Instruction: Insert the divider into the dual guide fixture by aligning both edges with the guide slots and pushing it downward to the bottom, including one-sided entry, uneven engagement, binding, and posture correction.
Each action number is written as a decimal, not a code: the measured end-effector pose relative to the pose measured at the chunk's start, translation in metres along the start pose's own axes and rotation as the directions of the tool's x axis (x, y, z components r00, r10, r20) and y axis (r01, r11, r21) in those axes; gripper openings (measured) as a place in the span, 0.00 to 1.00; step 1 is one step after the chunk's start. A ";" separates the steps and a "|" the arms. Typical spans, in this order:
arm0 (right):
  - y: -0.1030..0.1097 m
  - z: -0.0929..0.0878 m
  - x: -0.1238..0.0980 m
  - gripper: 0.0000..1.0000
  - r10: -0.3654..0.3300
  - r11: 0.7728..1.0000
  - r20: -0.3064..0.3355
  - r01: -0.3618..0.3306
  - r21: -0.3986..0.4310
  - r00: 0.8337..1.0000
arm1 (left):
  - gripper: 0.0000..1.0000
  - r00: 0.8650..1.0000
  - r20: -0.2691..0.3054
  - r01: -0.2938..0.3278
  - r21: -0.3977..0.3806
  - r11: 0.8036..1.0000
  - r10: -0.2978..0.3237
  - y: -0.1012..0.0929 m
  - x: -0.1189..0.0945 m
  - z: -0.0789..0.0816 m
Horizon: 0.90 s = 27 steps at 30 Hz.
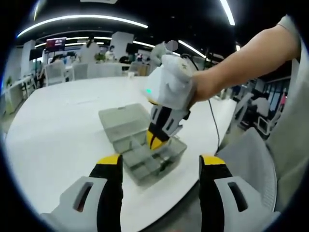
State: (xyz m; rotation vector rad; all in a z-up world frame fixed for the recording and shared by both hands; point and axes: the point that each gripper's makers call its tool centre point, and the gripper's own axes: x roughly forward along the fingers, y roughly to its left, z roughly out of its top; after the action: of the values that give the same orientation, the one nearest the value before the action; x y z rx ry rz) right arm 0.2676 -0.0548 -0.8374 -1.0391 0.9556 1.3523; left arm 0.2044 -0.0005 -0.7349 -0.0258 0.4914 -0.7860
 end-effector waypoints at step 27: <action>0.003 -0.005 -0.043 0.16 -0.182 0.923 0.338 0.042 0.382 0.923 | 0.62 0.999 -0.040 0.013 0.011 1.000 -0.012 -0.004 0.003 -0.005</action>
State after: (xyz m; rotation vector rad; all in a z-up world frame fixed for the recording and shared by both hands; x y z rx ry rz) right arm 0.2638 -0.0723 -0.7973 -0.5194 0.8090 1.1585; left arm 0.2010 -0.0048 -0.7395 -0.0031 0.5251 -0.8025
